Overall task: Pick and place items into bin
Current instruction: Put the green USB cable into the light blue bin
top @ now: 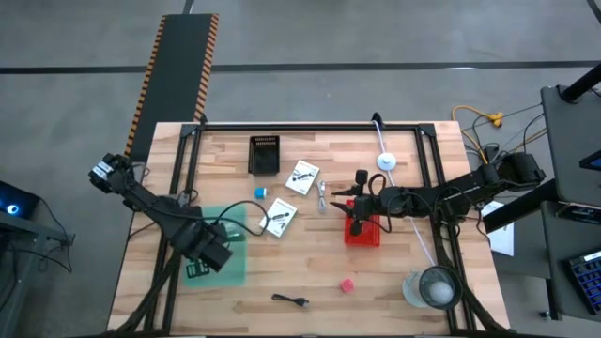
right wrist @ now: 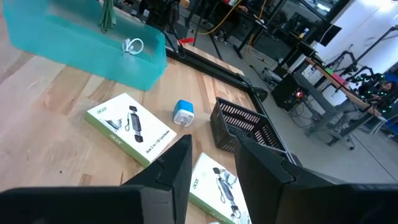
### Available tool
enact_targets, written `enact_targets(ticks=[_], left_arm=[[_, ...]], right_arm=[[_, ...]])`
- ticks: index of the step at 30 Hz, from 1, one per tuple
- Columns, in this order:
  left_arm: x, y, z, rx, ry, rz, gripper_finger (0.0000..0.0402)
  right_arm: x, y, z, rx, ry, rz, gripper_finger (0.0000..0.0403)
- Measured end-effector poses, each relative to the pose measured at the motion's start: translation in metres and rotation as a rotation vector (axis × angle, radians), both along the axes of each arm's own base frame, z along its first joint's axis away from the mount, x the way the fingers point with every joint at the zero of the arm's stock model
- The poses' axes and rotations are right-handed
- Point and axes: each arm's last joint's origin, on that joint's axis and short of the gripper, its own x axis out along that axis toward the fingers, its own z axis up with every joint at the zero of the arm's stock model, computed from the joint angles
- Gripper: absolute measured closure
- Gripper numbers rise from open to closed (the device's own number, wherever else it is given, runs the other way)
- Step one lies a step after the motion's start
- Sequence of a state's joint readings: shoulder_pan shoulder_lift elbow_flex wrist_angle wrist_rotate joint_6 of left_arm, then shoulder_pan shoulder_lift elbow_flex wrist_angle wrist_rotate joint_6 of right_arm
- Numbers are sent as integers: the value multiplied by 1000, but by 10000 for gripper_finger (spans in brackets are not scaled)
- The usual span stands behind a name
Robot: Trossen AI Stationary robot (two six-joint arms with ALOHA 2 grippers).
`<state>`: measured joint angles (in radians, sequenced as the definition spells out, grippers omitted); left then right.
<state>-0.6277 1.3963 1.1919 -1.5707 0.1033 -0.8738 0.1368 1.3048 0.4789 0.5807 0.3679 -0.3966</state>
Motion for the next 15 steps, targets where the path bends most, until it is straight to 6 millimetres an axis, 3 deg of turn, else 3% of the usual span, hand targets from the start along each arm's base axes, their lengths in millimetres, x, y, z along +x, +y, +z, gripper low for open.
enact_targets(ticks=[10,15], left_arm=[[-10,5,-25,42,85,-59,388],[-7,3,-39,11,46,-64,388]], right_arm=[[0,0,0,0,-1,0,296],[0,0,0,0,-1,0,296]])
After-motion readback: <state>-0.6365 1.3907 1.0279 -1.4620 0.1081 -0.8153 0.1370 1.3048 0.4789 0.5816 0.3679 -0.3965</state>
